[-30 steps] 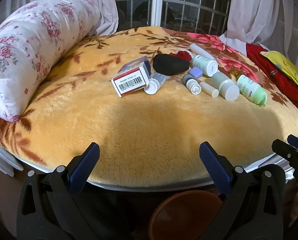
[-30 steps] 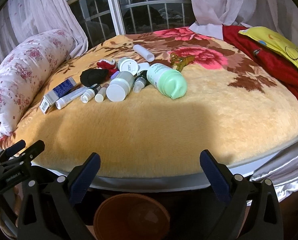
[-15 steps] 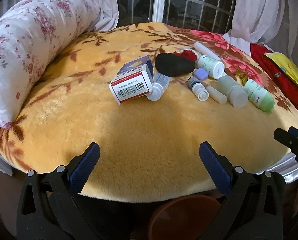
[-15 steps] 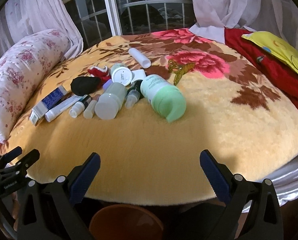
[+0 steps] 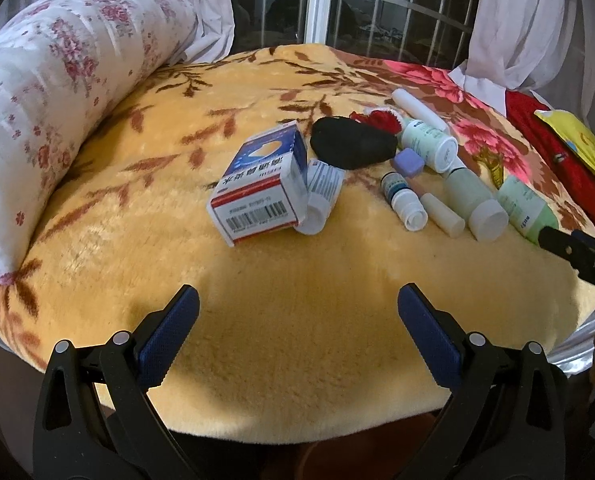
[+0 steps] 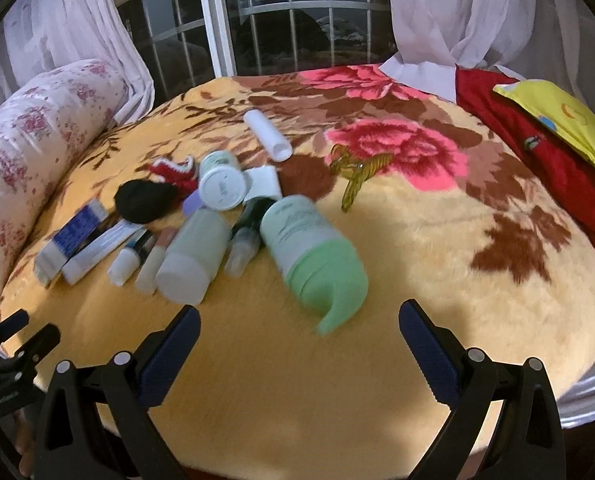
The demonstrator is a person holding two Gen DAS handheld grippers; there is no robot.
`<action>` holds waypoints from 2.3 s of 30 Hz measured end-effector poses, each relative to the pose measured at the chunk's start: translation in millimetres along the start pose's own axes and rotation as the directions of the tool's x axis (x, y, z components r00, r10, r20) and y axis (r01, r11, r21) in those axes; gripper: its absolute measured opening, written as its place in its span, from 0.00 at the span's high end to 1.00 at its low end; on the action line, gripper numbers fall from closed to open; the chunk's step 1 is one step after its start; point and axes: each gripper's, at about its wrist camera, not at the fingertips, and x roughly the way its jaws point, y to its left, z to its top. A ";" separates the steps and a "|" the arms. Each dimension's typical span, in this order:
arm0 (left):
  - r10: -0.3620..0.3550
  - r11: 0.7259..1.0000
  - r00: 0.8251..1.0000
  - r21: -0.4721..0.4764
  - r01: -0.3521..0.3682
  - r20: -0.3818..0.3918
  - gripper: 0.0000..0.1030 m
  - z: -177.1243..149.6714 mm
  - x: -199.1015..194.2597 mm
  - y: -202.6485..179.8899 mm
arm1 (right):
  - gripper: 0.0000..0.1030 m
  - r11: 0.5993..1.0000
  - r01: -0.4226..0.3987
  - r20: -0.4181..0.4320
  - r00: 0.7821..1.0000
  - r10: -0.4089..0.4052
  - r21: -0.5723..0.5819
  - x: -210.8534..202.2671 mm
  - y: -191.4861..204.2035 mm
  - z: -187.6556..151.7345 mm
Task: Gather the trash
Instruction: 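Grasp the green pump bottle with the right gripper while the left tool approaches the medicine box, then grasp the blue-white medicine box with the left gripper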
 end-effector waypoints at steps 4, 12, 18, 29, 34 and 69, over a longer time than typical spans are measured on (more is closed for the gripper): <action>0.007 1.000 1.000 0.009 -0.007 0.000 0.05 3.8 3.0 -2.6 | 0.05 1.000 0.015 0.001 1.000 -0.015 -0.019 16.1 -5.2 12.8; 0.016 1.000 1.000 0.010 -0.016 -0.020 0.05 6.9 13.6 -0.2 | 0.05 0.998 0.021 -0.038 0.999 -0.024 -0.061 52.3 -15.5 25.2; 0.015 1.000 1.000 0.003 -0.015 -0.027 0.05 7.4 15.4 2.5 | 0.27 0.999 -0.016 -0.089 0.996 0.012 -0.051 72.0 -17.4 25.6; -0.009 1.000 1.000 0.008 0.009 0.005 0.05 6.4 4.1 17.4 | 0.50 0.994 -0.032 -0.040 0.999 0.028 -0.108 72.2 -9.4 25.2; -0.034 0.999 0.998 0.031 0.032 0.058 0.05 18.8 -1.7 26.6 | 0.50 0.995 -0.081 -0.014 0.997 0.080 -0.051 68.4 -18.1 23.2; 0.220 0.948 0.971 0.253 -0.191 -0.090 0.05 82.6 91.0 44.7 | 0.51 0.993 -0.118 0.021 0.993 0.118 -0.015 75.5 -25.1 17.3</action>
